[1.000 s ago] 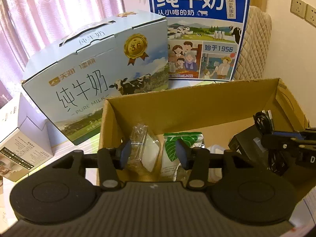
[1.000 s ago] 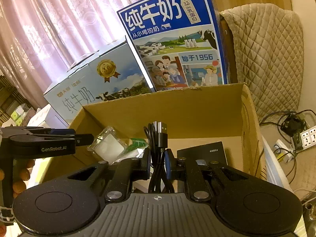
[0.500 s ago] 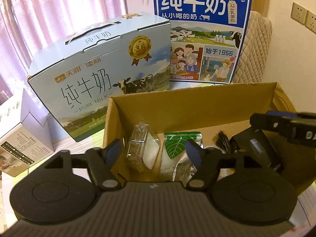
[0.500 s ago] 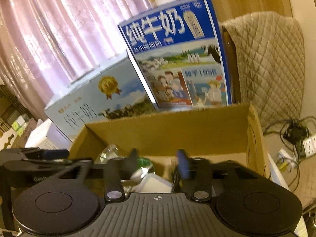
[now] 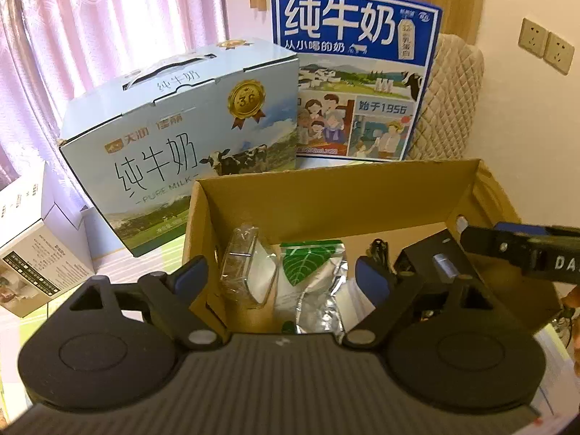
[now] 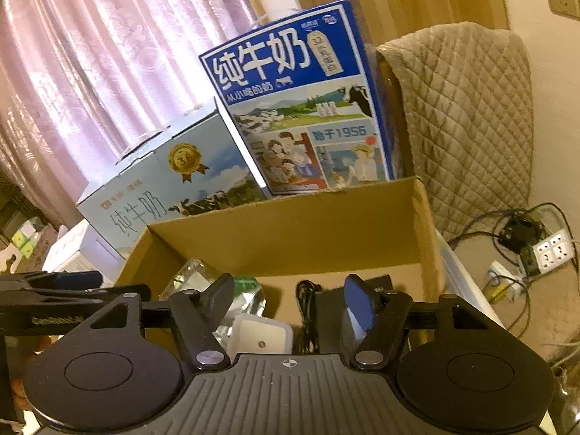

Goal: Organize objects
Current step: 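Lower the hook pack into the box with the left tool while the right tool lowers the cable, then open both tools to release the hook pack and cable into the box, then move both tools back to the table toward the cotton swabs and hair tie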

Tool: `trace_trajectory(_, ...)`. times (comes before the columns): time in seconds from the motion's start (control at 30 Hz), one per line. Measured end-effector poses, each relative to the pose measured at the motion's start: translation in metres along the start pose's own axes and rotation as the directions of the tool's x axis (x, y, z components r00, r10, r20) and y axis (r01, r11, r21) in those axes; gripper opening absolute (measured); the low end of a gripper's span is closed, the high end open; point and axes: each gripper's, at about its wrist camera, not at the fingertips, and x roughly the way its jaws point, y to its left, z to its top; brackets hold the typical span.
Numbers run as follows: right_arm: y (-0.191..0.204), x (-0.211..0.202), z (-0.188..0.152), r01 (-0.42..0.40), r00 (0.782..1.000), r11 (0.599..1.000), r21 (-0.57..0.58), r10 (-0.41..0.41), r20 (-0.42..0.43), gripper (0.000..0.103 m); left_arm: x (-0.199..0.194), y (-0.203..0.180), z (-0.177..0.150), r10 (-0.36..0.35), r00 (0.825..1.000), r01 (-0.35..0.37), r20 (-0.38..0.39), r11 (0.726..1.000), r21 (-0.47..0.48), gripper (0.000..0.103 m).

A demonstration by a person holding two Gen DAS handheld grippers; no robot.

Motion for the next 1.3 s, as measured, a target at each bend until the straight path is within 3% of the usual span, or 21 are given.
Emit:
trace_trajectory(0.17,0.0,-0.015,-0.005,0.034,0.999,0.999,0.005,-0.034,0.007,0.069,-0.015,-0.003,-0.005,-0.015,1.0,0.015,0.009,1.0,-0.01,0.087)
trace_trajectory(0.5,0.009,-0.057,-0.02,0.009,1.0,1.0,0.027,-0.009,0.024,0.071,-0.057,-0.008,-0.025,-0.045,0.998,0.048,0.04,0.997,-0.055,0.087)
trace_trajectory(0.77,0.021,-0.093,-0.044,-0.029,0.999,0.999,0.046,0.028,0.021,0.071,-0.101,-0.002,-0.059,-0.047,0.998,0.052,0.046,0.992,-0.116,0.087)
trace_trajectory(1.3,0.059,-0.142,-0.103,-0.074,0.997,0.996,-0.048,0.072,-0.042,0.071,-0.171,0.013,-0.139,0.003,1.0,-0.002,0.007,0.985,-0.172,0.087)
